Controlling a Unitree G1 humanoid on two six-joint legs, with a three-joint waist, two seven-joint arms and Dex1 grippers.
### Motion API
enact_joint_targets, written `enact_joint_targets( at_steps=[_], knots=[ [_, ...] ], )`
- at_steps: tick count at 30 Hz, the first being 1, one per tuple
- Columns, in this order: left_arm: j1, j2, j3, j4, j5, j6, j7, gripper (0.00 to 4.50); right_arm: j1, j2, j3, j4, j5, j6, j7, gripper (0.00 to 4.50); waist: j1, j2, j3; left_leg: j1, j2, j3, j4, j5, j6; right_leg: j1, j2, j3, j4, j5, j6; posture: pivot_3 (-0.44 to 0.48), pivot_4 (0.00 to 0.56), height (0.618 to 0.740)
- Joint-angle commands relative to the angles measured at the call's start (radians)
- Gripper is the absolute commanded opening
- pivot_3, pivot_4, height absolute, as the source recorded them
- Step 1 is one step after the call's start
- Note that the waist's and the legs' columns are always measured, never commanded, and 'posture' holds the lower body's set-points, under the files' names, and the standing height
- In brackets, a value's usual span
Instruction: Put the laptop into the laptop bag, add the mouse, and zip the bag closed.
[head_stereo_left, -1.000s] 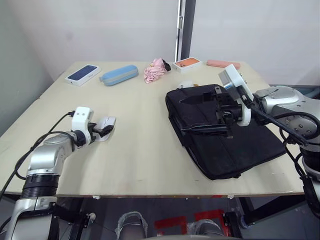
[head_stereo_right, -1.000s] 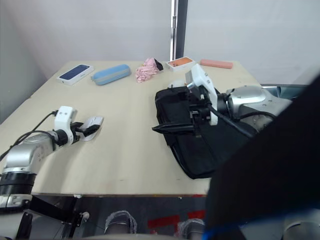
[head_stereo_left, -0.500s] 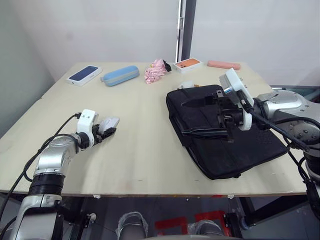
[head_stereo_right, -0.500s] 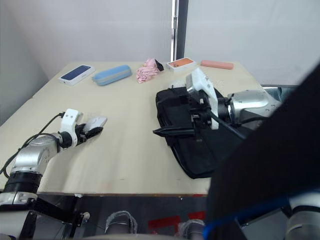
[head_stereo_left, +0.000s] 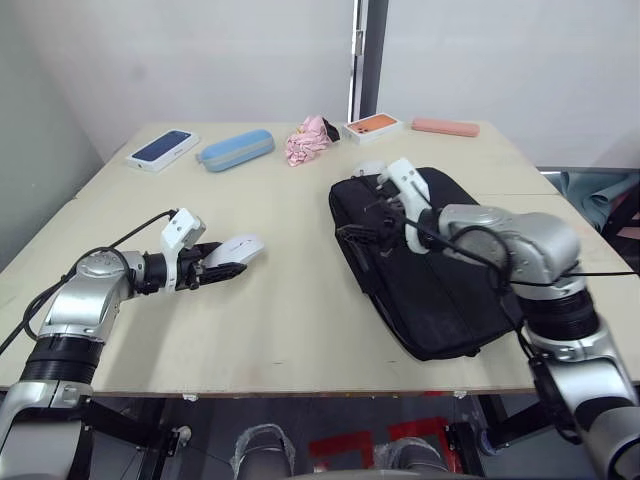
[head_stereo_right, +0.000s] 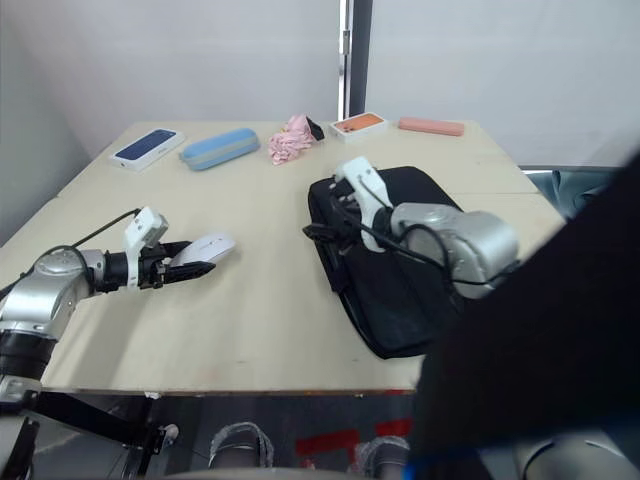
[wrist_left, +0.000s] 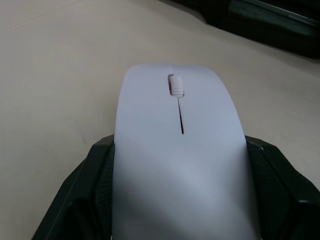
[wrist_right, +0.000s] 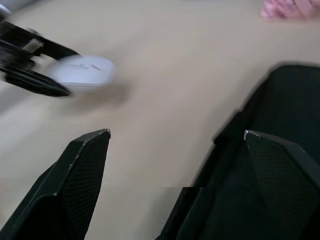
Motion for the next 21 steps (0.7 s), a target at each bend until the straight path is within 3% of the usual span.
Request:
enact_joint_targets(
  at_steps=[1, 7, 13, 19, 21],
  knots=[
    [-0.063, 0.028, -0.038, -0.011, 0.031, -0.055, -0.058, 2.87, -0.008, 0.025, 0.075, -0.013, -0.116, 0.004, -0.089, 4.5, 0.001, 0.0, 0.0, 0.0, 0.0, 0.0, 0.0, 0.0, 0.0, 0.0, 0.0, 0.0, -0.001, 0.0, 0.0, 0.0, 0.15, 0.74],
    [-0.118, 0.011, -0.06, -0.106, -0.022, -0.018, -0.122, 2.87, -0.001, -0.002, 0.225, 0.008, -0.303, -0.029, -0.137, 4.5, -0.002, 0.0, 0.0, 0.0, 0.0, 0.0, -0.004, 0.002, -0.005, 0.0, 0.0, -0.001, -0.004, 0.0, 0.0, 0.0, 0.15, 0.74],
    [-0.145, -0.007, -0.063, -0.146, -0.03, -0.005, -0.12, 2.87, -0.005, -0.105, 0.437, 0.009, -0.498, -0.099, -0.117, 4.5, -0.004, 0.001, 0.0, 0.0, 0.0, 0.0, -0.007, 0.002, -0.006, 0.0, 0.001, -0.001, -0.005, -0.001, 0.001, 0.0, 0.15, 0.74],
    [-0.14, -0.004, -0.058, -0.172, -0.037, 0.003, -0.122, 2.87, 0.009, -0.127, 0.489, 0.016, -0.575, -0.138, -0.059, 4.5, -0.002, 0.001, 0.0, 0.0, 0.0, 0.0, -0.007, 0.002, -0.007, 0.001, 0.001, -0.001, -0.005, -0.001, 0.001, 0.0, 0.15, 0.74],
    [-0.139, 0.001, -0.065, -0.174, -0.025, -0.014, -0.121, 2.87, 0.02, -0.131, 0.498, 0.017, -0.592, -0.154, -0.037, 3.7, -0.001, 0.001, 0.0, 0.001, 0.0, 0.0, -0.007, 0.002, -0.006, 0.001, 0.001, -0.001, -0.005, -0.001, 0.001, 0.0, 0.15, 0.74]
  ],
)
